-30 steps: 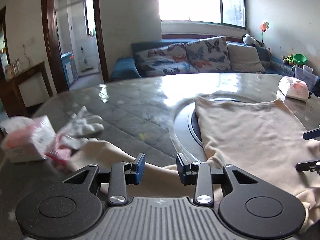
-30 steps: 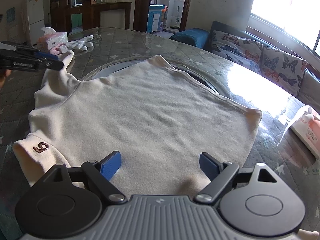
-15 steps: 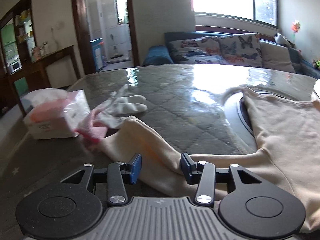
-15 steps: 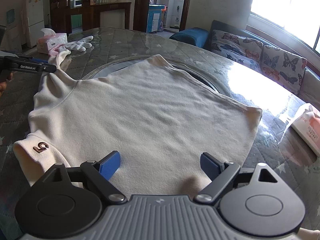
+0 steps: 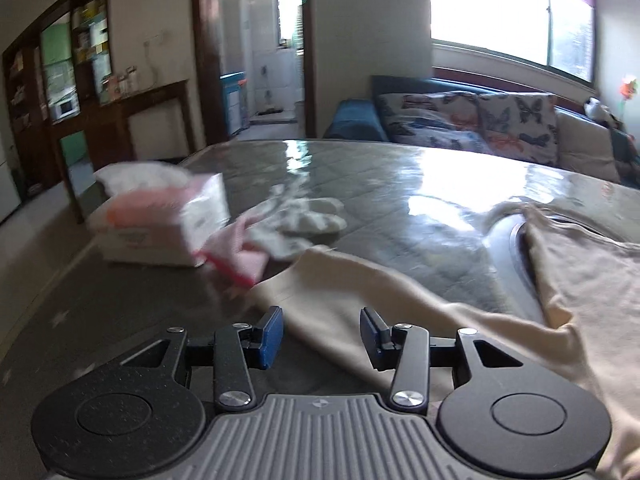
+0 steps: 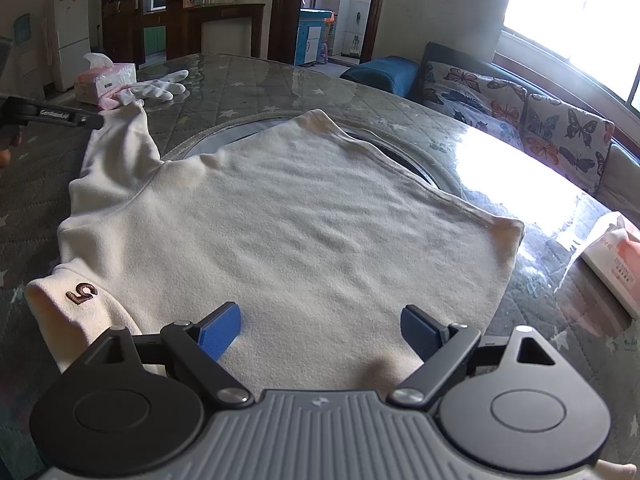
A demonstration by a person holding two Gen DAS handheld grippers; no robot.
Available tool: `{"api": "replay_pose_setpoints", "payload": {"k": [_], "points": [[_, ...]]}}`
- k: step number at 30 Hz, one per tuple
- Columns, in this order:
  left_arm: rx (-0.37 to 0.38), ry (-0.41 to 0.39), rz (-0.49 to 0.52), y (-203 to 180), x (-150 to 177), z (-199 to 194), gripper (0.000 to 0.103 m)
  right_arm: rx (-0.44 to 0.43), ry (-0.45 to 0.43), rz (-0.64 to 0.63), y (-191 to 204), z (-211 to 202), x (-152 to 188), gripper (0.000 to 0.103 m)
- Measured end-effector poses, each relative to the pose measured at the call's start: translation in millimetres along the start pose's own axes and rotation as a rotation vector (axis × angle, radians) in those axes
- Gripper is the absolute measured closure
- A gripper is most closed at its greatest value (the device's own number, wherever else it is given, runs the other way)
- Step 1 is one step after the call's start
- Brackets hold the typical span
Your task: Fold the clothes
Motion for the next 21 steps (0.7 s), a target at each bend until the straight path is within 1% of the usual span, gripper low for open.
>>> {"api": "replay_pose_setpoints", "payload": {"k": [2,4,6,9,11,15,16,19,21], "points": [[-0.001,0.014,0.020,-7,0,9,0.057,0.002,0.002,-0.006,1,0,-1,0.014],[-0.002,0.027,0.008,-6,3,14,0.068,0.003,0.001,-0.009,1,-1,-2,0.014],[-0.004,0.033,-0.001,-4,5,16,0.083,0.003,-0.003,-0.011,1,-3,-3,0.014],[-0.015,0.029,0.003,2,8,11,0.096,0.000,-0.011,-0.010,1,-6,-7,0.014],[-0.028,0.030,0.003,7,10,6,0.100,-0.007,-0.022,-0.004,0,-8,-11,0.014],[-0.079,0.035,0.023,14,14,-2,0.101,-0.052,-0.044,-0.003,6,-12,-24,0.014],[-0.079,0.040,0.013,16,14,-4,0.101,-0.057,-0.049,-0.012,9,-12,-26,0.014],[-0.061,0.049,-0.017,16,11,-16,0.100,-0.080,-0.037,-0.030,21,-6,-25,0.014],[-0.006,0.024,-0.009,4,4,-29,0.099,-0.093,-0.020,-0.047,29,-2,-20,0.014]]}}
Point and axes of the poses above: each gripper's, at about its wrist camera, not at the fingertips, and z roughly the way its jaws point, y to its left, x to its underside, the point moved 1 cm from there along z, roughly the way its jaws point, and after that the axes turned 11 degrees about -y, right-handed, at the moved point
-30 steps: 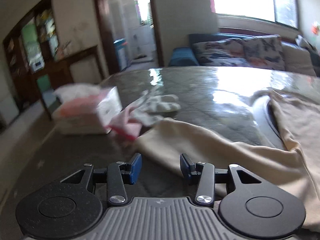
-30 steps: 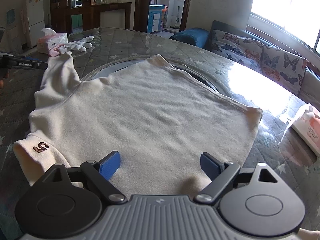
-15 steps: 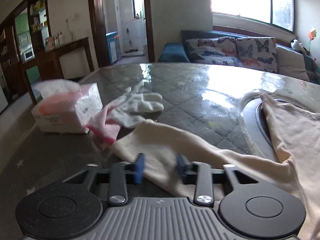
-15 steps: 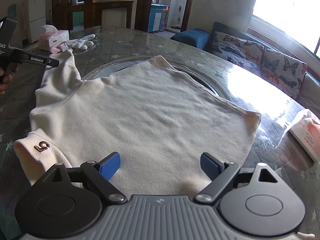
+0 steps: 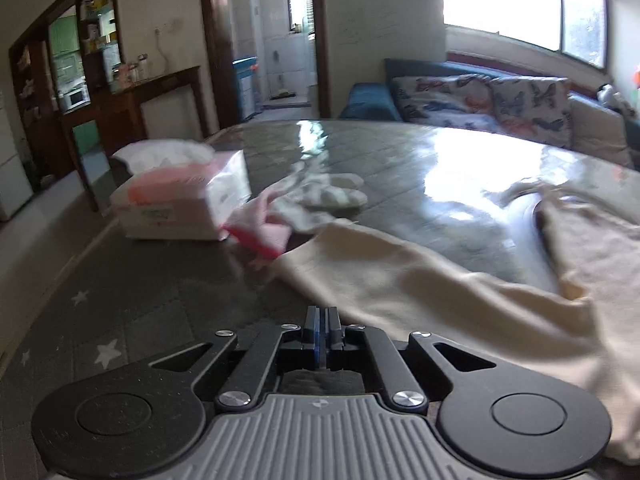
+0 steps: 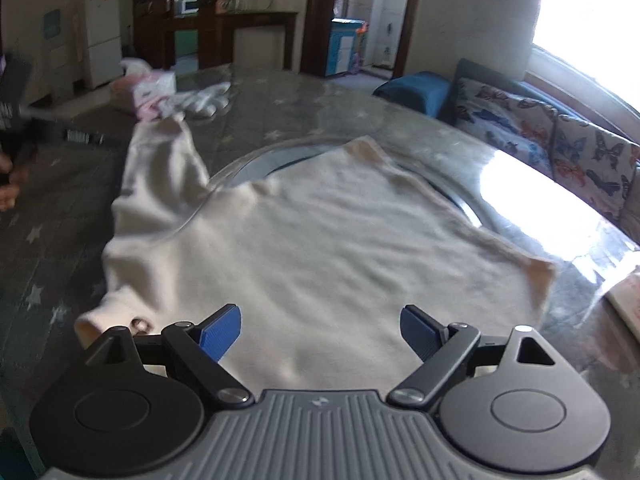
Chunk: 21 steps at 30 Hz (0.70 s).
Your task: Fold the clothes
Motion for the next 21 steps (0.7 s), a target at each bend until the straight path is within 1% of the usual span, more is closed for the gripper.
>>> {"api": "replay_pose_setpoints", "payload": {"k": [2,5,6,9,10,14,16,17,19,20,21], "points": [[0.070,-0.028,0.020,-16,-7,-14,0.097,-0.014,0.016,-0.028,11,4,8,0.014],[0.203,-0.062,0.063,-49,-14,-29,0.095,-0.023,0.018,-0.053,21,-1,11,0.014],[0.250,-0.065,0.077,-60,-14,-33,0.092,-0.022,0.016,-0.059,23,-4,11,0.014],[0.380,-0.055,0.108,-95,-10,-35,0.090,-0.013,0.002,-0.044,19,-14,9,0.015],[0.410,-0.048,0.120,-105,-6,-35,0.090,-0.008,-0.007,-0.035,16,-17,9,0.014],[0.502,-0.010,0.162,-134,10,-33,0.089,0.034,-0.021,0.037,0,-26,13,0.015],[0.532,0.014,0.185,-142,20,-33,0.089,0.052,-0.003,0.084,-11,-29,23,0.018],[0.541,0.024,0.204,-146,26,-33,0.089,0.060,0.006,0.087,-13,-30,28,0.019],[0.540,-0.002,0.258,-151,37,-42,0.085,0.067,0.010,0.104,-16,-33,36,0.020],[0.540,-0.015,0.289,-153,41,-46,0.081,0.068,0.005,0.119,-18,-36,39,0.021],[0.542,-0.017,0.295,-153,42,-48,0.078,0.068,0.000,0.135,-20,-39,42,0.022]]}}
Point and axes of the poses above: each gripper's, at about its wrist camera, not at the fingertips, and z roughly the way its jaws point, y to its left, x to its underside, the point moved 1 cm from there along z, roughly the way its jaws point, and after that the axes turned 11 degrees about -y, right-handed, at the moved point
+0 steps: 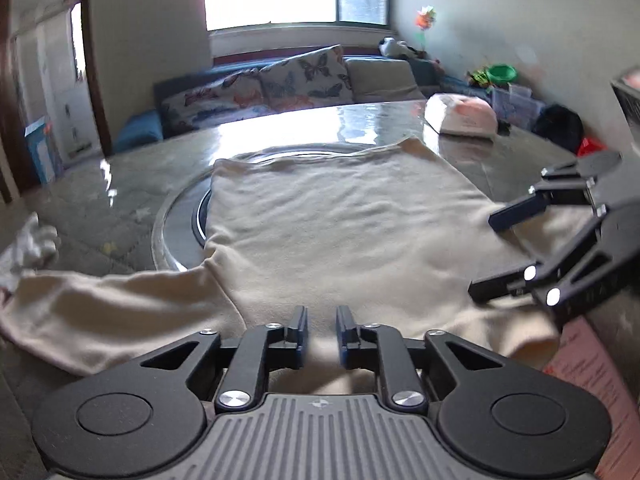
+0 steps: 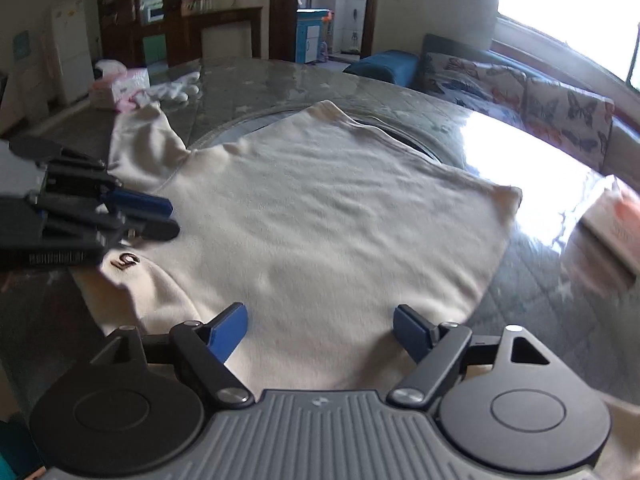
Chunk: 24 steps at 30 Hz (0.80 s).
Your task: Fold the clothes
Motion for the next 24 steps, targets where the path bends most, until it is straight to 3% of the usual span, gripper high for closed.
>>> {"api": "replay_pose_setpoints", "payload": {"k": [6,11,18,24], "points": [[0.013,0.014,0.008,-2,0,-7,0.075,0.066,-0.070,0.112,-24,-27,6,0.031],[0.022,0.020,0.028,-5,1,-10,0.075,0.131,-0.033,0.205,-48,-39,32,0.045],[0.034,-0.021,-0.006,-4,-23,-9,0.072,0.199,-0.049,0.228,-60,-64,52,0.047],[0.110,-0.033,0.004,-29,-36,10,0.070,0.282,-0.057,0.280,-83,-87,67,0.046]]}}
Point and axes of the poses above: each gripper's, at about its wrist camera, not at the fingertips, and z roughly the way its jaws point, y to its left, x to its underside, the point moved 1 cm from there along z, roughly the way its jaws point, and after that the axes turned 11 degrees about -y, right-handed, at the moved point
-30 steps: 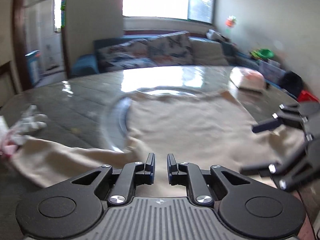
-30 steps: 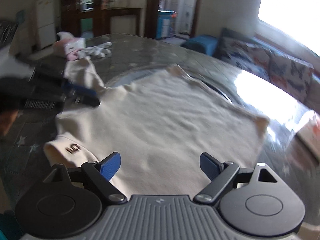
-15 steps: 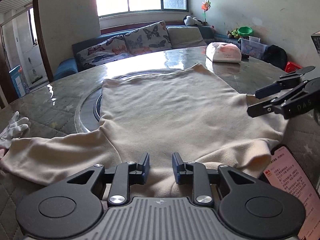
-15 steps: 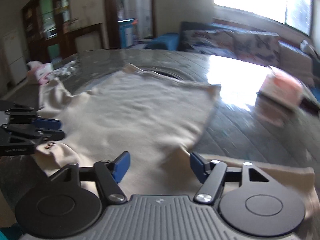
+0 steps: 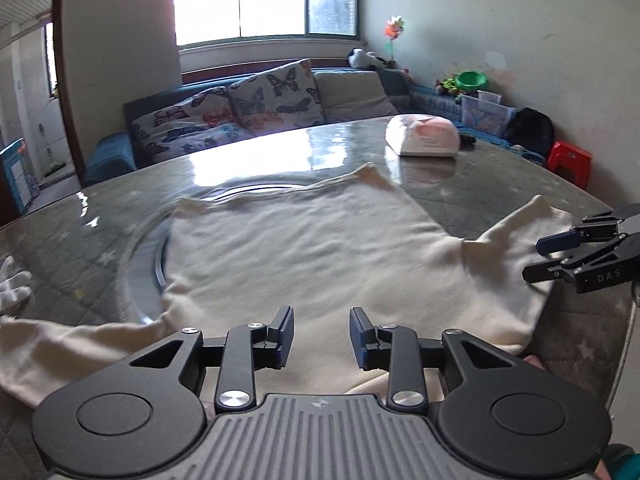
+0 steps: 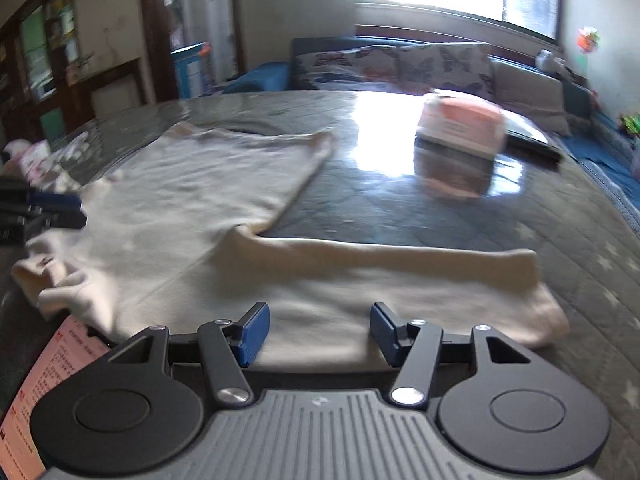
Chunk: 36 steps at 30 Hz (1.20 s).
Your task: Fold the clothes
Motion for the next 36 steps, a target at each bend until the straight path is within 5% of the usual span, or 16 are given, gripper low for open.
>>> {"api": "replay_pose_setpoints", "payload": {"k": [10,14,20,25,28,36], "points": [[0.111,0.023,0.027,-37,-6,31,0.068,0.284,-0.038,0.101,-84,-16,-2,0.044],[0.135,0.026,0.054,-48,-9,37,0.065,0.334,-0.020,0.154,-107,-10,2,0.037],[0.153,0.042,0.069,-59,-9,46,0.063,0.305,-0.025,0.191,-108,-6,9,0.039],[0.164,0.050,0.081,-67,-8,50,0.060,0.273,-0.038,0.206,-101,-9,8,0.063],[0.165,0.054,0.087,-70,-7,53,0.060,0.250,-0.041,0.226,-101,-12,6,0.087],[0.169,0.063,0.101,-76,-6,59,0.058,0.148,-0.106,0.295,-94,-32,-13,0.092]]}}
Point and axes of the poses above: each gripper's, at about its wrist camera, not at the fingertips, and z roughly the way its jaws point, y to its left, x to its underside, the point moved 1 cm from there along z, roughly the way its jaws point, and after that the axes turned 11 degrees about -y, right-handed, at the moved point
